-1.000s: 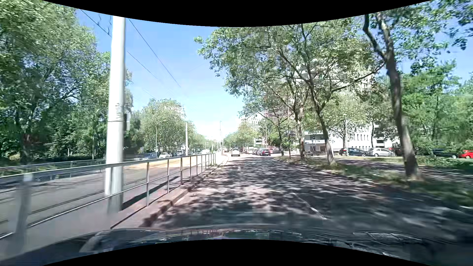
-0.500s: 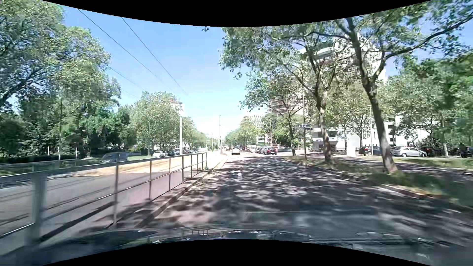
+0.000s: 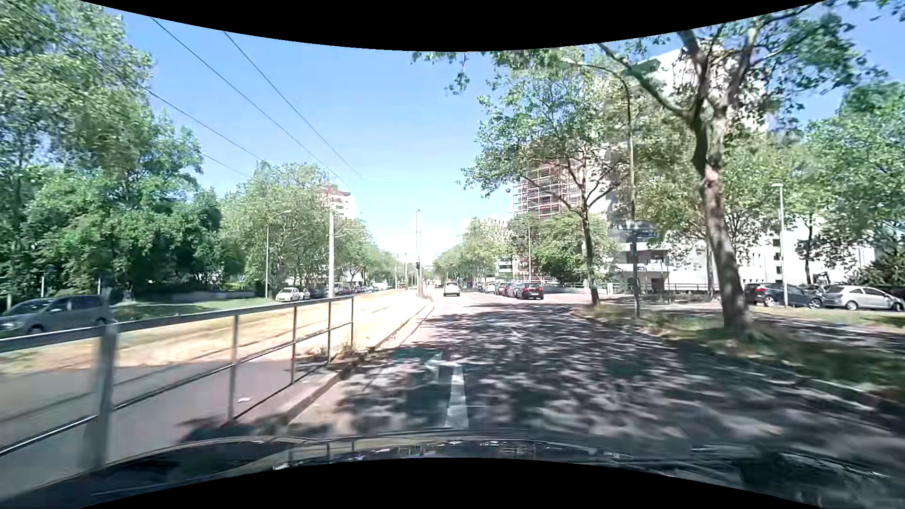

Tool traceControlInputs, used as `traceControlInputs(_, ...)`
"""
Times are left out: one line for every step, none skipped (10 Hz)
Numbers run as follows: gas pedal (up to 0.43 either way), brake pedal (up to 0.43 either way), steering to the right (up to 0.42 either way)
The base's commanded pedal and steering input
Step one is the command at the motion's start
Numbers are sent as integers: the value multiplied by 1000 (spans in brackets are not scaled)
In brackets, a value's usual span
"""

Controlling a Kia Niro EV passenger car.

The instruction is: Follow the waypoints while adhering to traffic rules and regulations

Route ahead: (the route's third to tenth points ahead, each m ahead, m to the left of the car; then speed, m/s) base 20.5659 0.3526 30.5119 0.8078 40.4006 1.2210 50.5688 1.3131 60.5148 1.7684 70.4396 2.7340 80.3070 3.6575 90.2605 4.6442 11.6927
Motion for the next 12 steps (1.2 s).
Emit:
traceControlInputs(67,0,-8)
traceControlInputs(67,0,-8)
traceControlInputs(67,0,-8)
traceControlInputs(67,0,-7)
traceControlInputs(67,0,-8)
traceControlInputs(67,0,-7)
traceControlInputs(67,0,-8)
traceControlInputs(67,0,-8)
traceControlInputs(67,0,-7)
traceControlInputs(67,0,-8)
traceControlInputs(67,0,-8)
traceControlInputs(67,0,-7)
